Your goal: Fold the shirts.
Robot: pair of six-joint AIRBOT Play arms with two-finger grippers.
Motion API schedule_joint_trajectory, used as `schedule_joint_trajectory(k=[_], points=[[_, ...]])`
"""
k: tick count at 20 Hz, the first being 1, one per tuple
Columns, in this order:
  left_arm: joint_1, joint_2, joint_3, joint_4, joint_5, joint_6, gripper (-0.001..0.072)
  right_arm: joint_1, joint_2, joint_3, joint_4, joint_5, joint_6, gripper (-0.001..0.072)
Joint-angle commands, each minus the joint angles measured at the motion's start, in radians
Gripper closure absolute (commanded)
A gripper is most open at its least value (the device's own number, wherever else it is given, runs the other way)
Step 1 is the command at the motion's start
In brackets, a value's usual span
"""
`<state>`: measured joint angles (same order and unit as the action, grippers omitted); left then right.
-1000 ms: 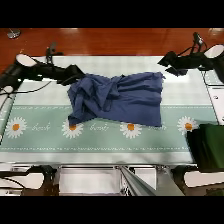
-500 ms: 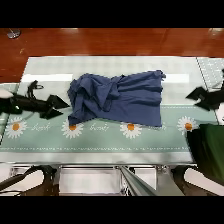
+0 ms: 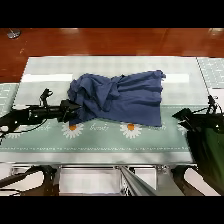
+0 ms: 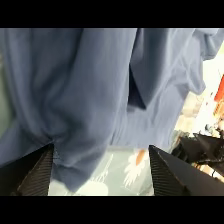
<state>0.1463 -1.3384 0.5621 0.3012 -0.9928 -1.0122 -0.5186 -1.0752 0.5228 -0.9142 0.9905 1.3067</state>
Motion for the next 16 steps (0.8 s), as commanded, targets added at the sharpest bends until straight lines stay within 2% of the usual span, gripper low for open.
schedule_joint_trajectory(k=[1, 2, 3, 4, 5, 10, 16], points=[[-0.052, -0.065, 0.052, -0.026, 0.021, 0.013, 0.0009, -0.001, 0.007, -0.02, 0.017, 0.01, -0.011, 0.0095], [-0.06, -0.081, 0.069, -0.026, 0.021, 0.012, 0.0012, -0.001, 0.007, -0.02, 0.017, 0.011, -0.011, 0.0095], [-0.066, -0.099, 0.084, -0.025, 0.019, 0.001, 0.0113, -0.001, 0.007, -0.02, 0.017, 0.011, -0.011, 0.0095], [-0.067, -0.114, 0.097, -0.025, 0.002, 0.005, 0.0516, -0.001, 0.007, -0.02, 0.017, 0.011, -0.01, 0.0095], [-0.067, -0.124, 0.11, -0.025, -0.014, 0.019, 0.0673, -0.001, 0.007, -0.02, 0.017, 0.012, -0.01, 0.0095], [-0.064, -0.126, 0.14, -0.024, -0.037, 0.029, 0.0673, 0.124, -0.011, -0.02, 0.016, -0.003, -0.026, 0.0096], [-0.064, -0.126, 0.14, -0.024, -0.067, 0.032, 0.0673, 0.352, -0.182, 0.094, 0.018, 0.013, 0.068, 0.0096]])
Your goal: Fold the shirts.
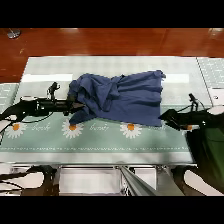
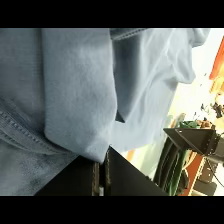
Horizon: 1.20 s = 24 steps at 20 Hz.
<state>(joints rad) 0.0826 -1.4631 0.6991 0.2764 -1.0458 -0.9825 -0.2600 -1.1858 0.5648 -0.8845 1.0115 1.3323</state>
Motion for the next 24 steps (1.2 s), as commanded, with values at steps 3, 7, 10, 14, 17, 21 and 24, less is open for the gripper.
schedule_joint_trajectory(k=[3, 7, 10, 14, 17, 21, 24], points=[[-0.003, -0.001, 0.003, 0.0, -0.028, 0.003, 0.0673, 0.177, -0.153, 0.135, -0.01, -0.021, 0.079, 0.0126], [0.004, 0.0, 0.031, -0.009, -0.116, 0.032, 0.0674, 0.259, -0.198, 0.242, -0.021, -0.063, 0.08, 0.0688], [0.03, 0.037, 0.206, -0.028, -0.204, 0.019, 0.0674, 0.221, -0.228, 0.473, -0.042, 0.035, 0.089, 0.0688], [0.065, 0.162, 0.584, -0.03, -0.131, -0.088, 0.0675, 0.148, -0.211, 0.961, -0.109, 0.183, 0.109, 0.0689], [0.082, 0.205, 0.932, 0.067, -0.031, -0.212, 0.0675, 0.102, -0.173, 1.295, -0.116, 0.161, 0.153, 0.0689], [0.086, 0.267, 1.336, 0.511, -0.088, -0.407, 0.0675, 0.059, -0.019, 1.501, -0.147, 0.16, 0.154, 0.0689], [0.087, 0.404, 1.409, 0.897, -0.164, -0.546, 0.0674, 0.005, 0.147, 1.5, -0.178, 0.177, 0.181, 0.0689]])
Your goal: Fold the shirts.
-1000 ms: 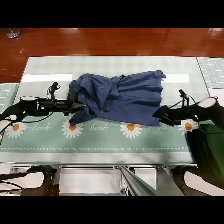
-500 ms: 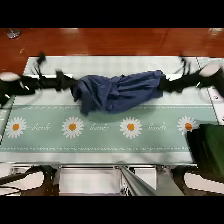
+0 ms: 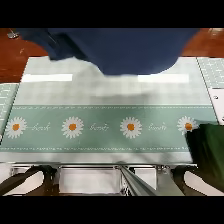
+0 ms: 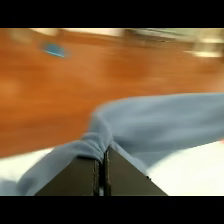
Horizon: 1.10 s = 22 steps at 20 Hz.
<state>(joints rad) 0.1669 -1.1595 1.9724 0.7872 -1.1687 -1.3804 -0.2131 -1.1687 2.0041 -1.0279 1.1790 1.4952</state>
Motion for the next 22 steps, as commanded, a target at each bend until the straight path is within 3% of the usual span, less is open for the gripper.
schedule_joint_trajectory(k=[1, 7, 12, 15, 19, 22], points=[[0.003, 0.159, 0.135, 0.444, -0.042, -0.148, 0.0675, -0.048, 0.179, 0.061, -0.055, 0.016, 0.012, 0.0689], [0.003, 0.441, 0.096, 0.5, -0.116, -0.147, 0.0674, -0.047, 0.413, 0.061, -0.166, 0.14, 0.0, 0.0689], [0.003, 0.495, 0.088, 0.5, -0.392, -0.148, 0.0674, -0.047, 0.489, 0.057, -0.16, 0.235, 0.013, 0.0688], [0.003, 0.496, -0.022, 0.5, -0.51, -0.151, 0.0674, -0.047, 0.514, -0.056, -0.148, 0.33, 0.034, 0.0688], [0.003, 0.479, -0.331, 0.496, -0.47, -0.151, 0.0674, -0.047, 0.512, -0.369, -0.003, 0.338, -0.013, 0.0688], [0.0, 0.415, -0.563, 0.477, -0.272, -0.108, 0.0674, -0.047, 0.478, -0.626, 0.081, 0.233, -0.079, 0.0688]])
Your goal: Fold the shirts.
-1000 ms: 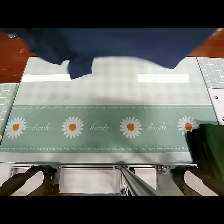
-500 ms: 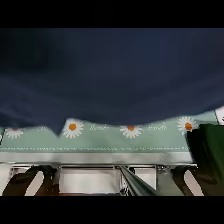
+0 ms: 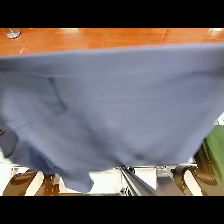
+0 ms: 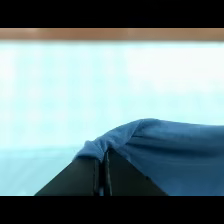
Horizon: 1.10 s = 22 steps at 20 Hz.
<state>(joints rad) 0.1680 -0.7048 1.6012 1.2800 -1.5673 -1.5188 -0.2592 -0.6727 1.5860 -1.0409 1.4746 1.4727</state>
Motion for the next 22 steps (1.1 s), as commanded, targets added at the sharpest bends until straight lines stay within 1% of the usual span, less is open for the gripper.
schedule_joint_trajectory(k=[1, 3, 4, 7, 9, 11, 13, 14, 16, 18, 20, 22], points=[[-0.001, -0.076, -0.241, -0.016, 0.183, 0.029, 0.0674, 0.0, -0.043, -0.276, 0.093, -0.117, -0.064, 0.0688], [-0.002, -0.185, -0.29, -0.046, 0.256, 0.03, 0.0674, 0.01, -0.133, -0.366, 0.101, -0.219, -0.087, 0.0688], [-0.003, -0.252, -0.295, -0.078, 0.301, 0.038, 0.0674, 0.034, -0.204, -0.375, 0.091, -0.252, -0.121, 0.0688], [-0.035, -0.443, -0.295, -0.114, 0.51, 0.04, 0.0674, 0.097, -0.452, -0.352, 0.091, -0.446, -0.146, 0.0688], [-0.082, -0.563, -0.295, -0.114, 0.644, 0.041, 0.0674, 0.121, -0.646, -0.265, 0.1, -0.533, -0.146, 0.0688], [-0.122, -0.674, -0.295, -0.114, 0.786, 0.036, 0.0673, 0.136, -0.848, -0.121, 0.101, -0.56, -0.134, 0.0688], [-0.129, -0.76, -0.295, -0.114, 0.886, -0.04, 0.0673, 0.136, -1.032, 0.045, 0.102, -0.537, -0.077, 0.0688], [-0.129, -0.797, -0.295, -0.114, 0.915, -0.076, 0.0673, 0.136, -1.106, 0.117, 0.103, -0.519, -0.047, 0.0688], [-0.129, -0.866, -0.294, -0.116, 0.923, -0.106, 0.0673, 0.138, -1.22, 0.227, 0.117, -0.486, -0.016, 0.0688], [-0.129, -0.926, -0.294, -0.162, 0.843, -0.109, 0.0673, 0.143, -1.288, 0.275, 0.154, -0.454, -0.018, 0.0688], [-0.121, -0.963, -0.294, -0.163, 0.787, -0.109, 0.0673, 0.145, -1.315, 0.277, 0.154, -0.447, -0.016, 0.0688], [-0.106, -0.965, -0.293, -0.163, 0.772, -0.109, 0.0673, 0.145, -1.321, 0.277, 0.153, -0.438, -0.014, 0.0688]])
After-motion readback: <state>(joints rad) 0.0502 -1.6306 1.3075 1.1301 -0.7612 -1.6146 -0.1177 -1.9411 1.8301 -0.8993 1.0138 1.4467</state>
